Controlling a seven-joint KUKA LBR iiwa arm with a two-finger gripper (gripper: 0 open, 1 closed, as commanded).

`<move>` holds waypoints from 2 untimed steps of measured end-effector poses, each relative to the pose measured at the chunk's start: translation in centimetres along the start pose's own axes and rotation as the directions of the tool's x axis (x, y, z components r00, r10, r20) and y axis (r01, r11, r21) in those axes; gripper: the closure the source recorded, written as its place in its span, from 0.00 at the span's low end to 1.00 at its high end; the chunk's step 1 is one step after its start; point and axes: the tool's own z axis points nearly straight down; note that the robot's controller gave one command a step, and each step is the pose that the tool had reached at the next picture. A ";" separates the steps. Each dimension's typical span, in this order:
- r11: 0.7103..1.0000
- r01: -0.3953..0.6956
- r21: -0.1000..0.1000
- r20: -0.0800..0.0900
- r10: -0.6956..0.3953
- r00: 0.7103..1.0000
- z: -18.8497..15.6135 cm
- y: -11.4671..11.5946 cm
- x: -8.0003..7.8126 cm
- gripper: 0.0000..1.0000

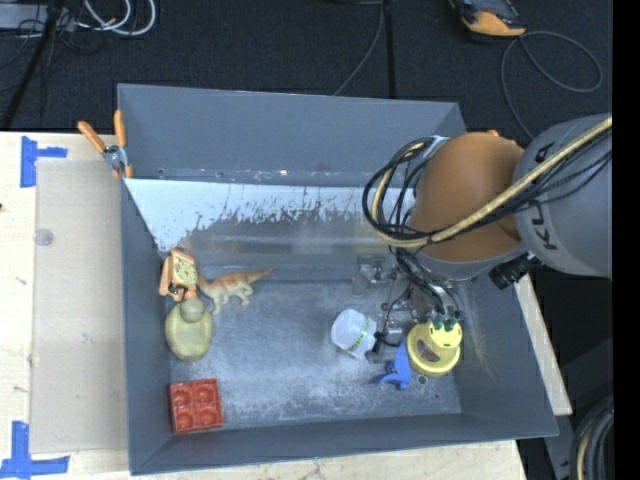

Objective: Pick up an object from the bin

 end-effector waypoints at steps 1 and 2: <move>0.999 0.032 -0.001 0.004 -0.032 0.999 3.5 -1.3 -1.1 0.00; 0.993 -0.118 0.000 -0.004 0.118 0.993 7.6 -0.1 -1.2 1.00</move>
Offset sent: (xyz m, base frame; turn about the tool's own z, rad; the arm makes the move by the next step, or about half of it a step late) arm 0.0121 -0.0016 -0.0750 0.1195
